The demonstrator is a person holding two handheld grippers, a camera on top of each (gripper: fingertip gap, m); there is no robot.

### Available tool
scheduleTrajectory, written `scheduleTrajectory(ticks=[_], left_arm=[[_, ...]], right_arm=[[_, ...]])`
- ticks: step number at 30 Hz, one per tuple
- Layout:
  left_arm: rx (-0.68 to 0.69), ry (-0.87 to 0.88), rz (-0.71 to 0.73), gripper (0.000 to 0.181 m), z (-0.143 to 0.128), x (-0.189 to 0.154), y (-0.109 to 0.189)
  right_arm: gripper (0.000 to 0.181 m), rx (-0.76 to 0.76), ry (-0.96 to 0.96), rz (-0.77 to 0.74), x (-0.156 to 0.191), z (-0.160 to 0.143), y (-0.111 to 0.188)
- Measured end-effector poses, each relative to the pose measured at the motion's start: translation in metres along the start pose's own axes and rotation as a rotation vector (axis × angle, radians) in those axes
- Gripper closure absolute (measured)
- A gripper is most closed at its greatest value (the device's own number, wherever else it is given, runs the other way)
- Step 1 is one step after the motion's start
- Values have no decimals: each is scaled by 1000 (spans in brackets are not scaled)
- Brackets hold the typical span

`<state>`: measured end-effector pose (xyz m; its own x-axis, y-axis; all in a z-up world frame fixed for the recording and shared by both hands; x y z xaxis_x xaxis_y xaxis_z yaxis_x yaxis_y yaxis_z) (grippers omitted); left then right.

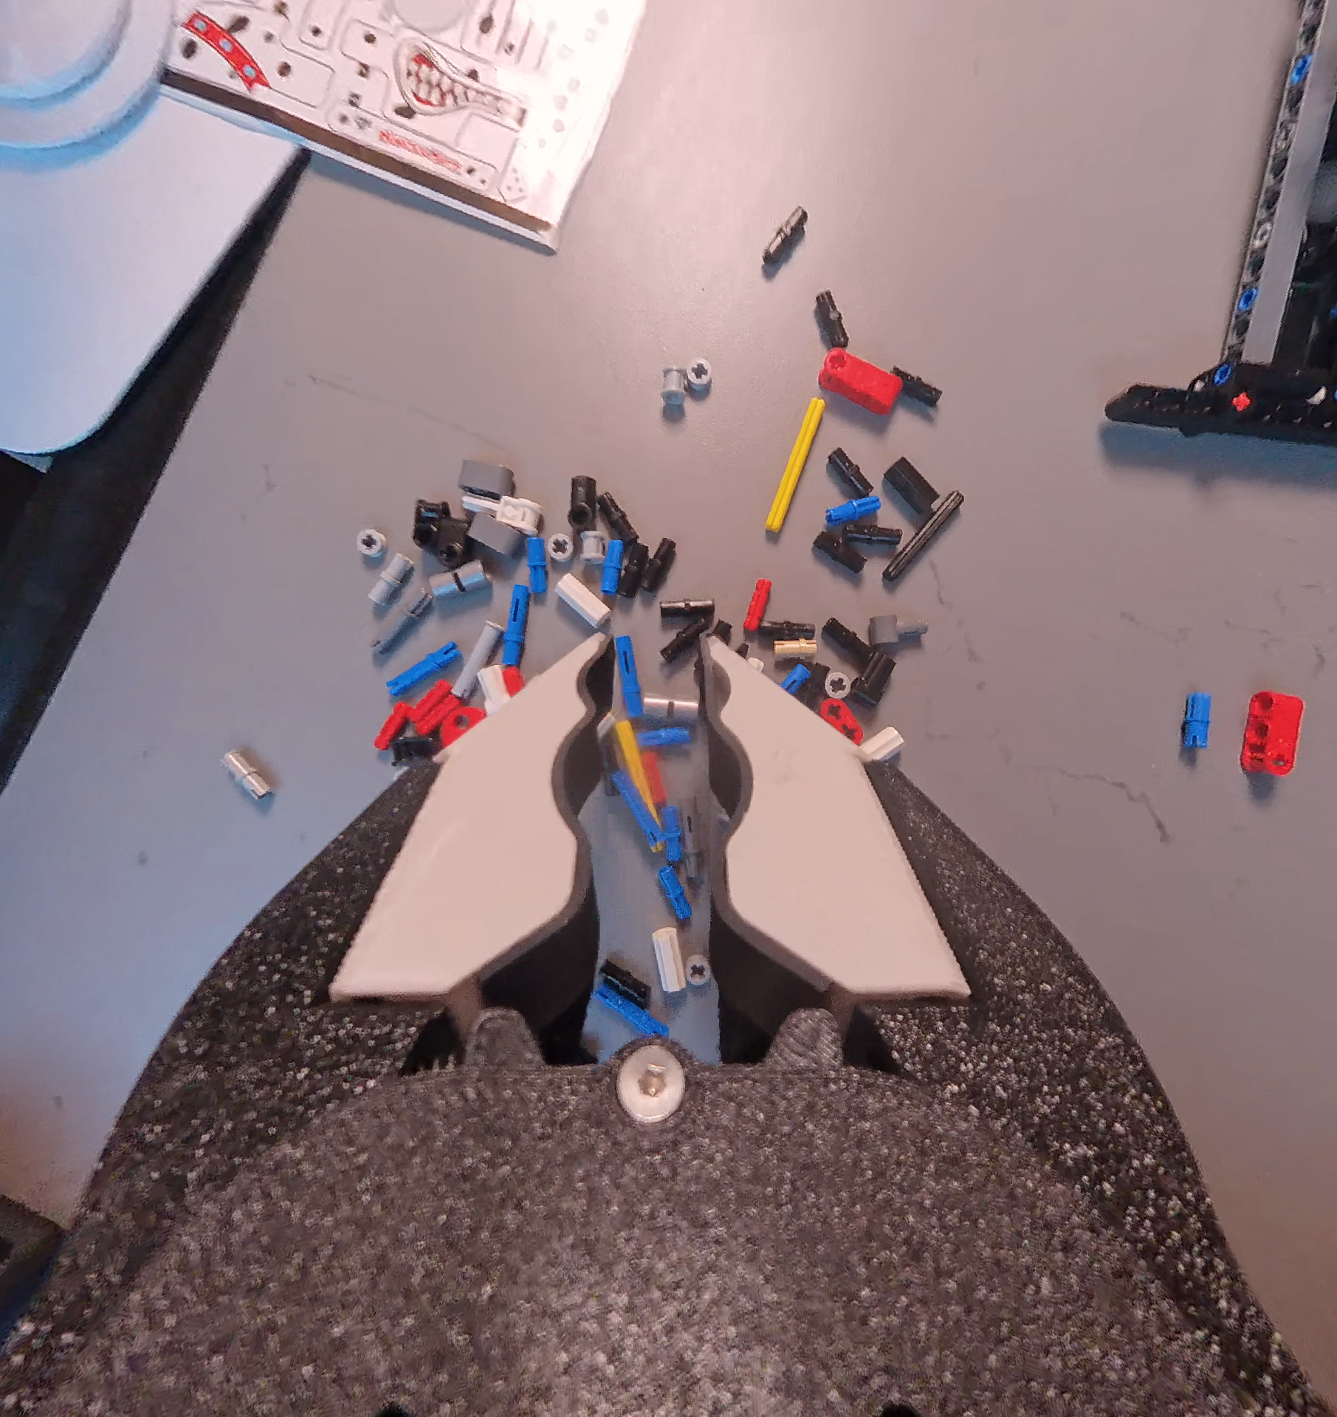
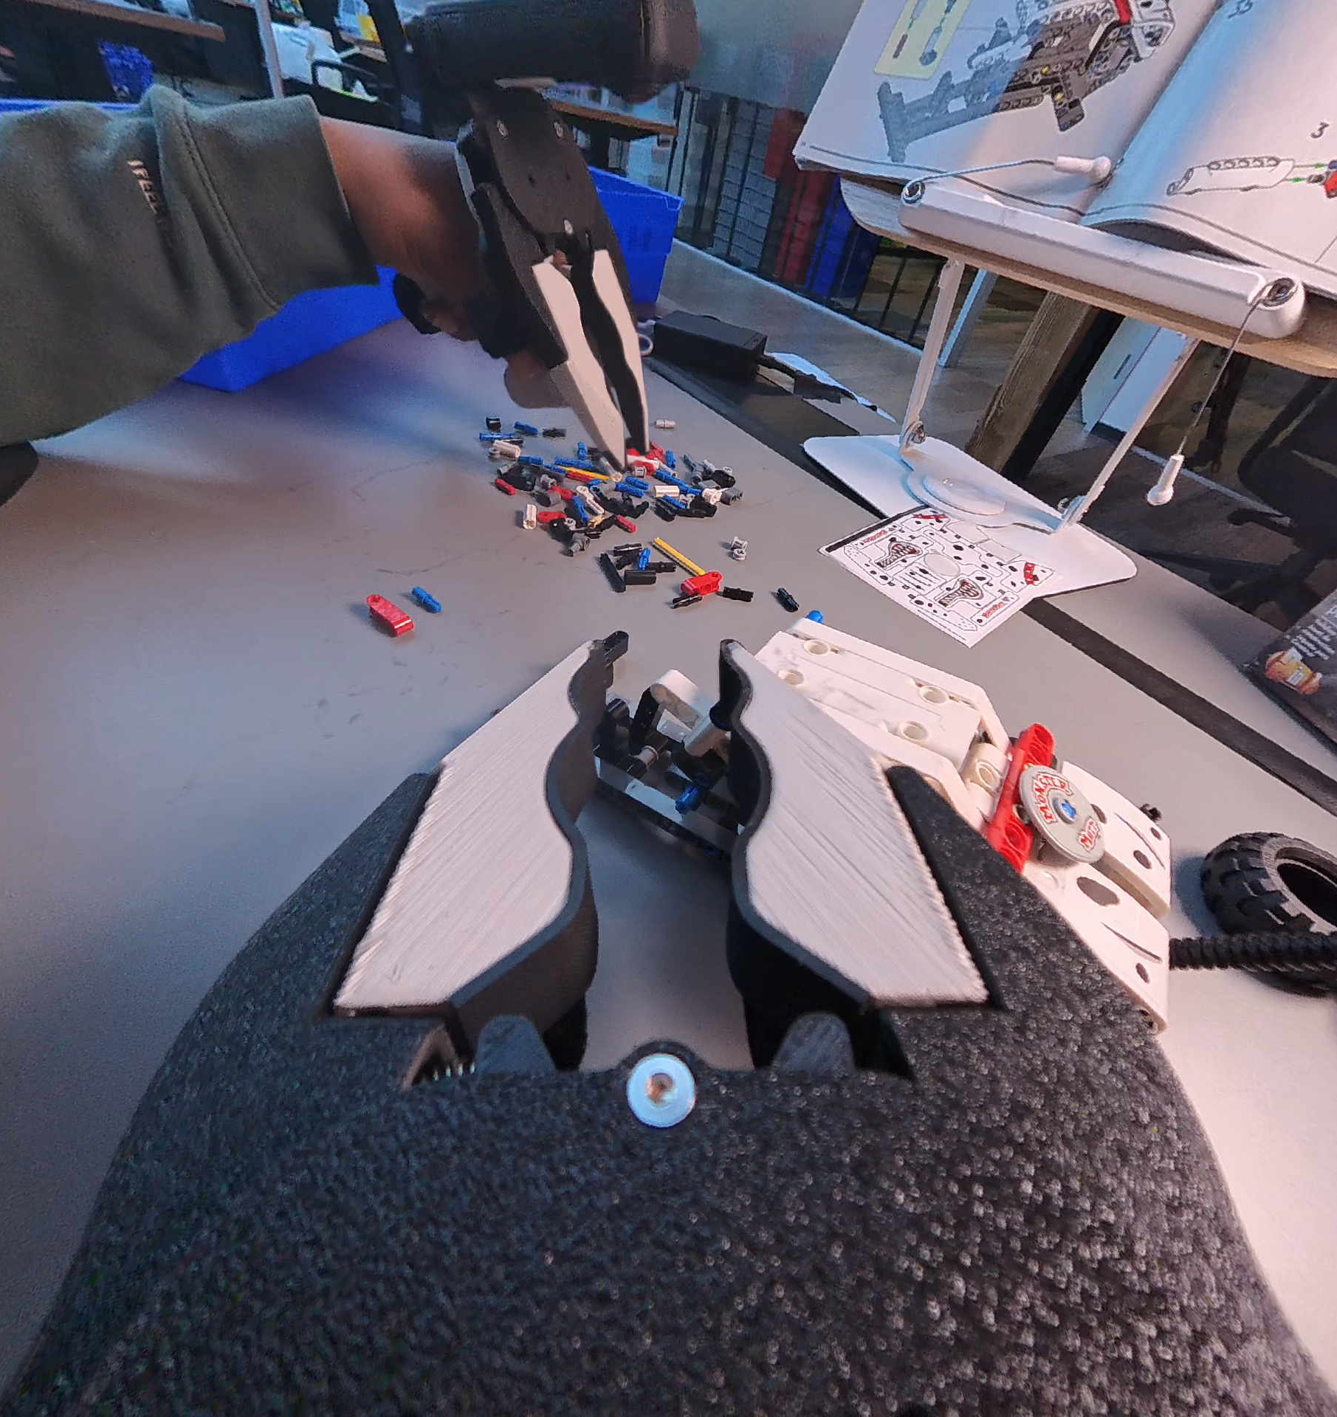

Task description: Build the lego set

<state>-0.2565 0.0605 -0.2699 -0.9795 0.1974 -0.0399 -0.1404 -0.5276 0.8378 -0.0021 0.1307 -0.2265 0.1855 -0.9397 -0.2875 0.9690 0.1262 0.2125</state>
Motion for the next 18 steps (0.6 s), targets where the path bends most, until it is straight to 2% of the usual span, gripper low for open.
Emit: scheduleTrajectory(ticks=[4,8,11,13,18], left_arm=[[-173,34,50,156,25,6,11],[-435,93,121,153,56,12,25],[-611,157,177,152,70,18,35],[-667,183,203,150,72,22,39],[-695,175,246,147,72,26,47]], right_arm=[[153,-5,-3,-20,-2,1,-1],[153,-12,0,-43,-3,2,-3],[153,-32,1,-62,-3,6,-4],[153,-46,-1,-69,-1,9,-7],[154,-72,24,-77,4,15,-15]])
Point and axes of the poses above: each gripper's, where its closed fingertips meet, y back along the fingers, z out of its top, x = y × z across the jaws, the point moved 3 cm from there along y, back along the fingers, and after that the axes turned 7 degrees about y, right-handed, at the moved point
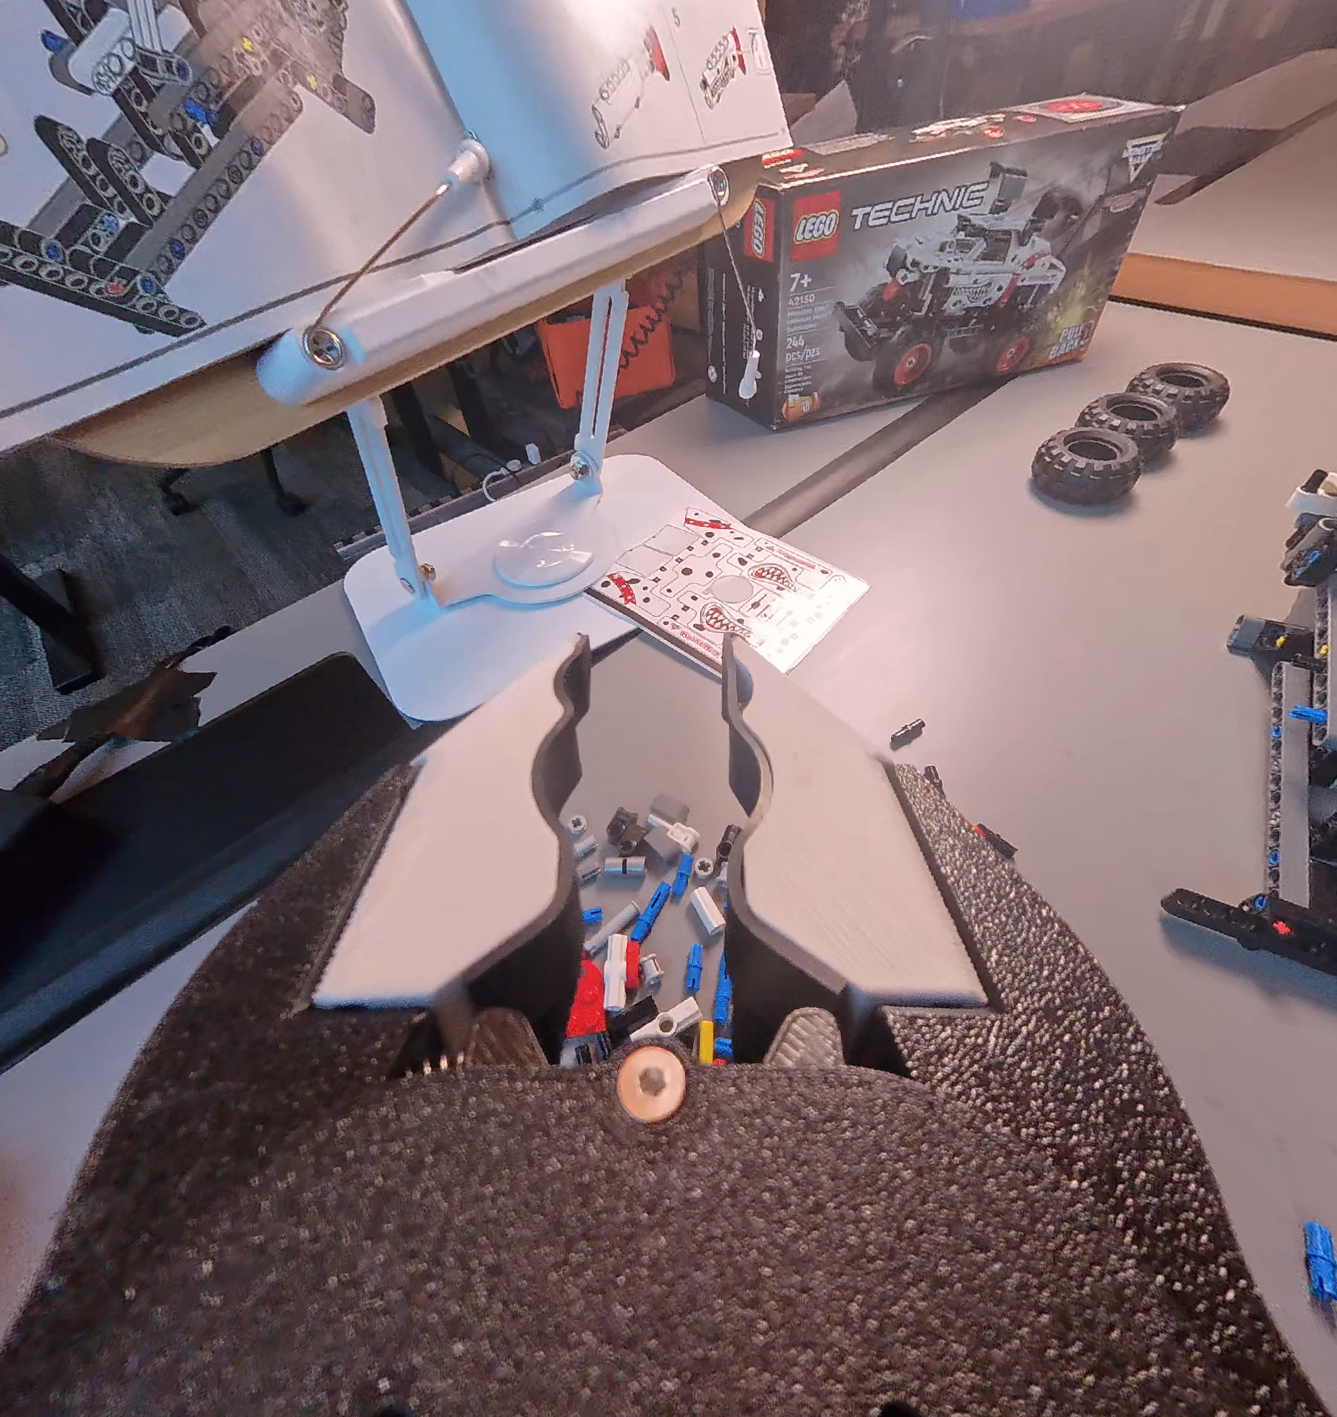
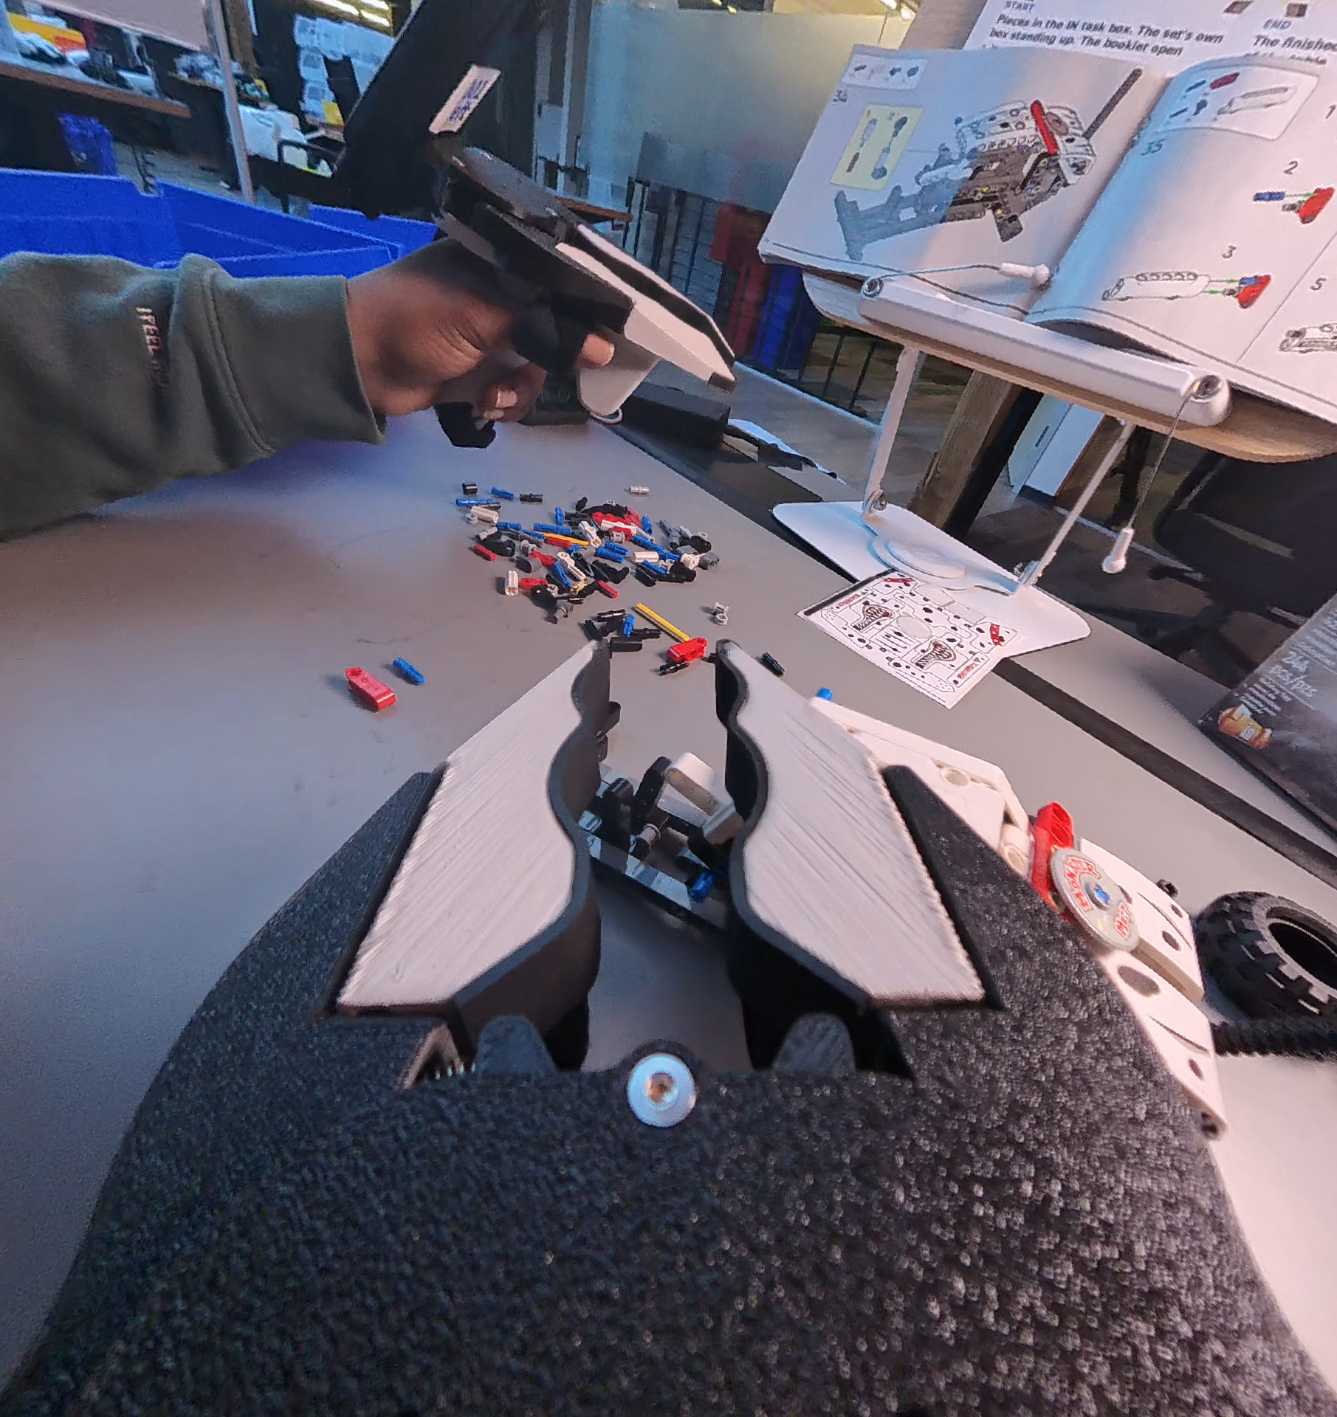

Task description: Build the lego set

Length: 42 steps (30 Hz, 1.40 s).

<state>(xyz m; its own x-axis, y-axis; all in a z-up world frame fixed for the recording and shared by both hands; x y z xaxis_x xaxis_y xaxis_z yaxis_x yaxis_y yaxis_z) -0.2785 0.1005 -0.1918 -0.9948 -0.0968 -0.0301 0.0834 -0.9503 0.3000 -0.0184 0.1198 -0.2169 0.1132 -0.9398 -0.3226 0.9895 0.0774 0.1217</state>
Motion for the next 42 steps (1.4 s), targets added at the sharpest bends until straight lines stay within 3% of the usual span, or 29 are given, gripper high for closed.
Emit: scheduleTrajectory(ticks=[8,19,24,31,42], left_arm=[[87,9,38,151,-7,11,1],[106,5,55,154,-8,21,5],[288,-25,-158,162,-28,-4,6],[605,-135,-272,169,-85,-21,4],[698,-177,-275,172,-103,-18,6]], right_arm=[[157,-31,20,-50,-4,11,-11],[158,-32,-3,-53,-7,9,-13],[159,-37,-7,-39,-5,10,-10],[159,-28,7,-2,2,9,-6],[159,-26,20,18,3,12,2]])
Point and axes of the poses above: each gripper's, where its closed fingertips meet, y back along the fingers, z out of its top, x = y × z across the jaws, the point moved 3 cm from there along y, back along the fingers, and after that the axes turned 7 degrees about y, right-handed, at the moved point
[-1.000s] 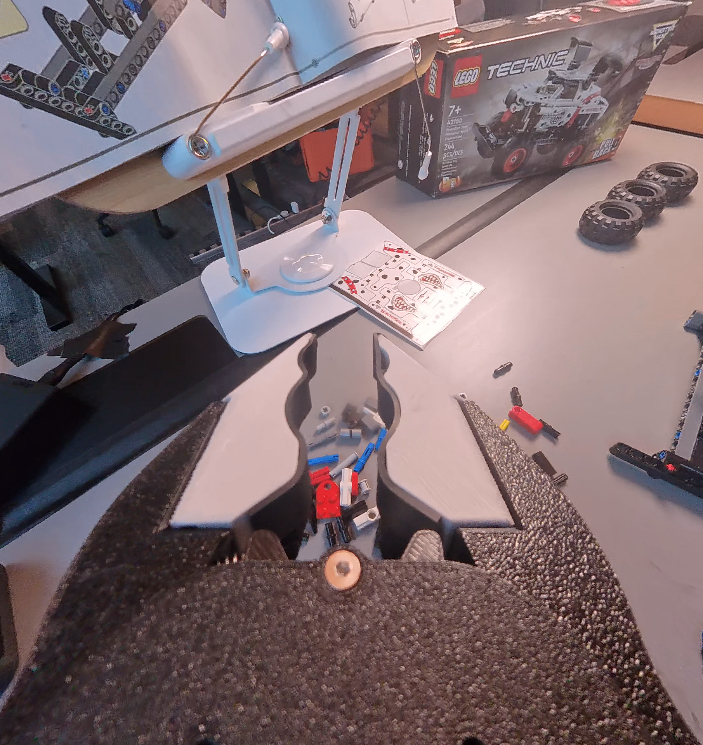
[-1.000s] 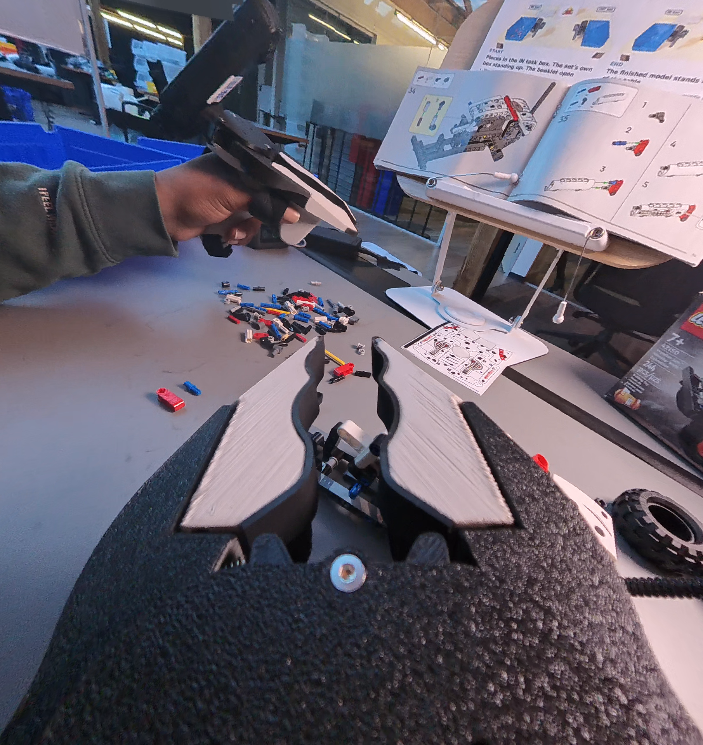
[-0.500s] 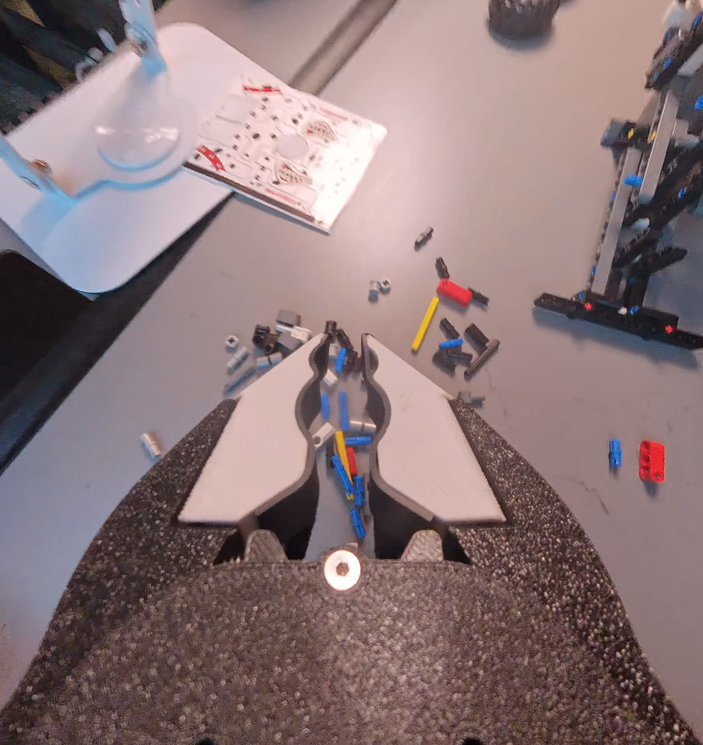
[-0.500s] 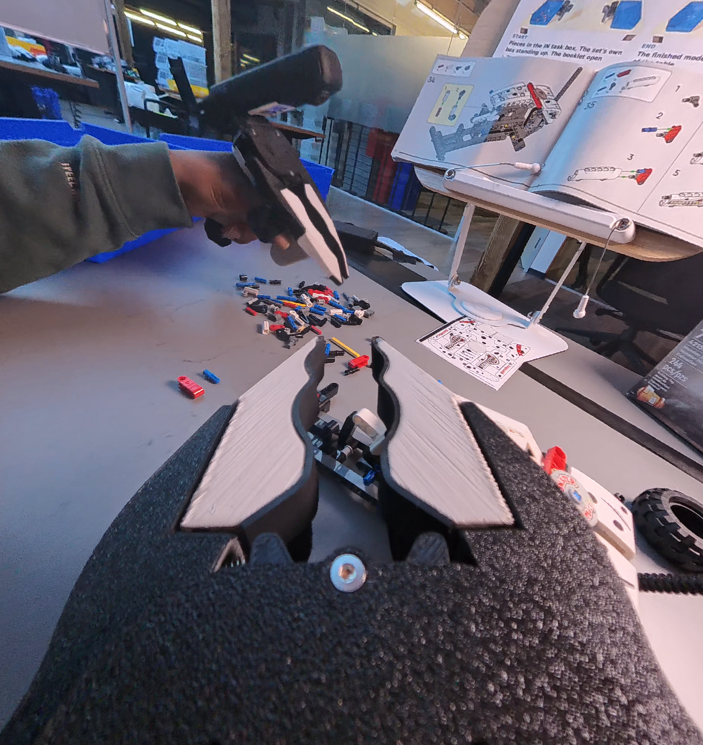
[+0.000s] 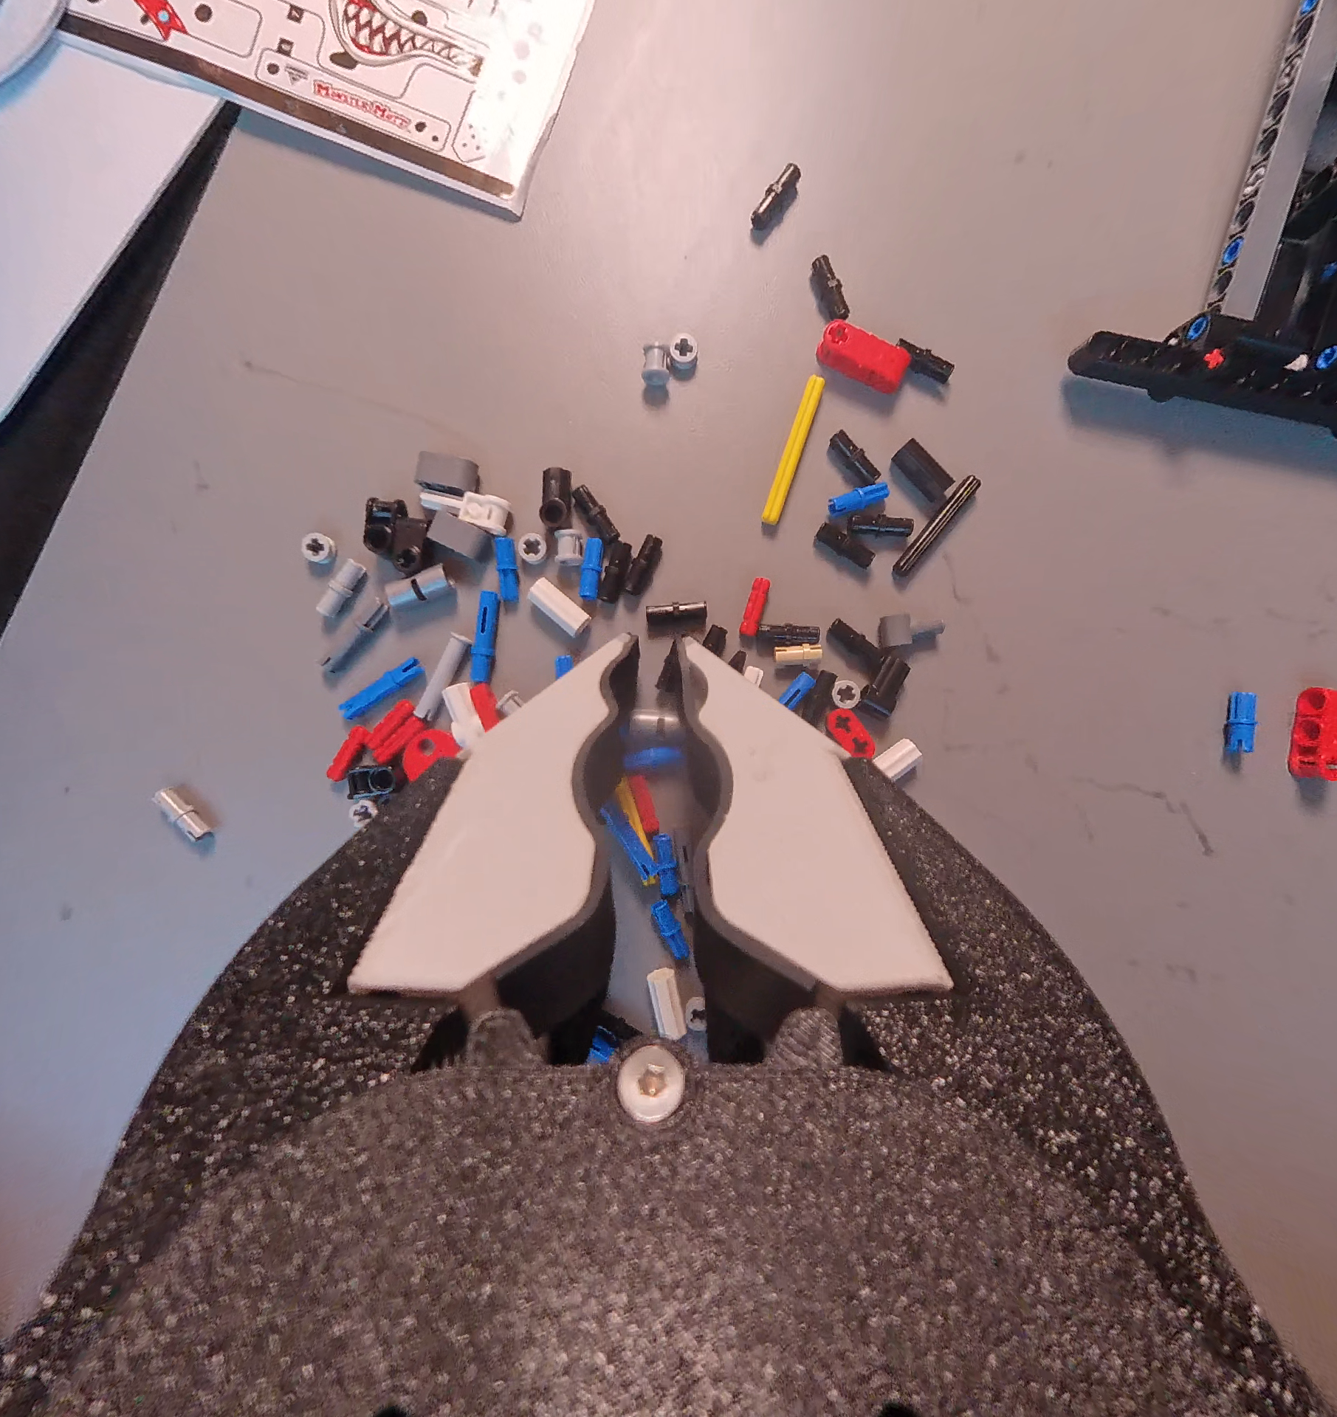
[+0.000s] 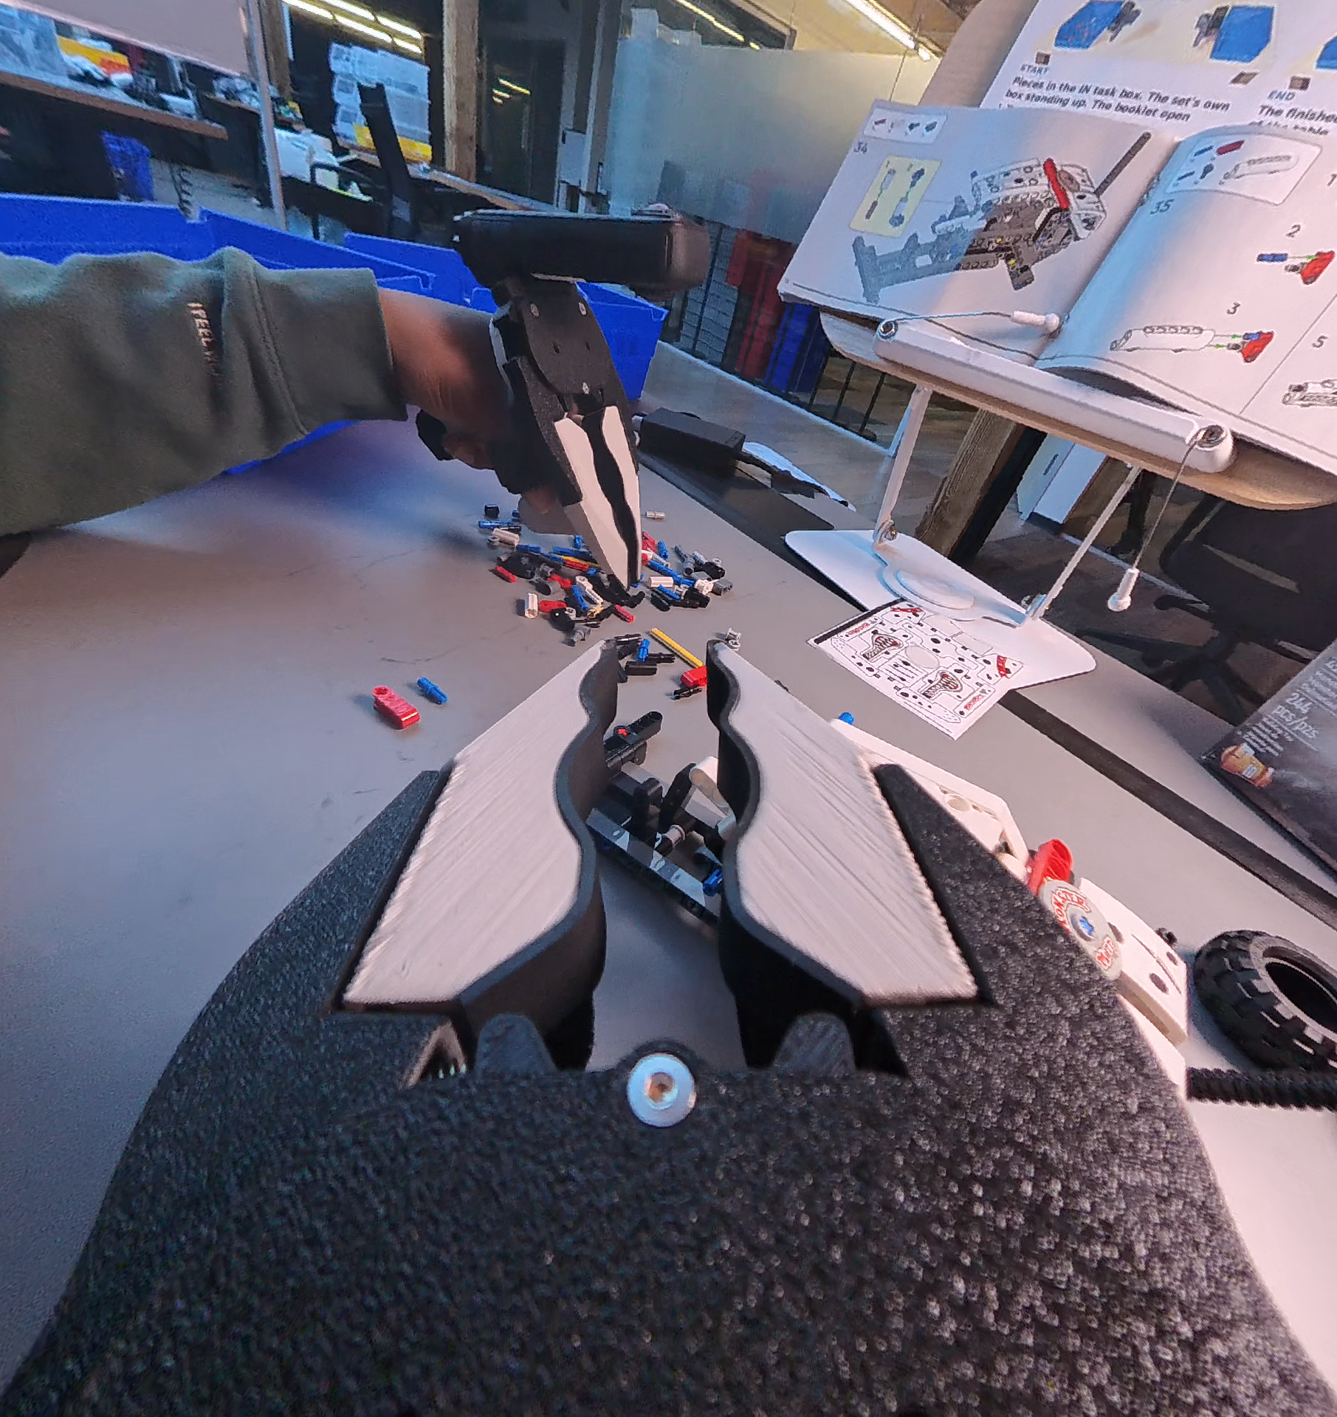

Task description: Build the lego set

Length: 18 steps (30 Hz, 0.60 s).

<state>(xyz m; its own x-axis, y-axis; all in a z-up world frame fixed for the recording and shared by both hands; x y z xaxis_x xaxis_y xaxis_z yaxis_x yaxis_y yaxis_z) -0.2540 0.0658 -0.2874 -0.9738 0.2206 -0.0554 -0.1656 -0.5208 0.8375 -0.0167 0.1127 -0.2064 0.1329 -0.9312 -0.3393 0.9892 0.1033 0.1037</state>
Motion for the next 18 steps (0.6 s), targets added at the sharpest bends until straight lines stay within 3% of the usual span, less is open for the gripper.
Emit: scheduleTrajectory(ticks=[18], left_arm=[[-4,7,-27,177,-3,2,0]], right_arm=[[159,29,23,6,1,-4,0]])
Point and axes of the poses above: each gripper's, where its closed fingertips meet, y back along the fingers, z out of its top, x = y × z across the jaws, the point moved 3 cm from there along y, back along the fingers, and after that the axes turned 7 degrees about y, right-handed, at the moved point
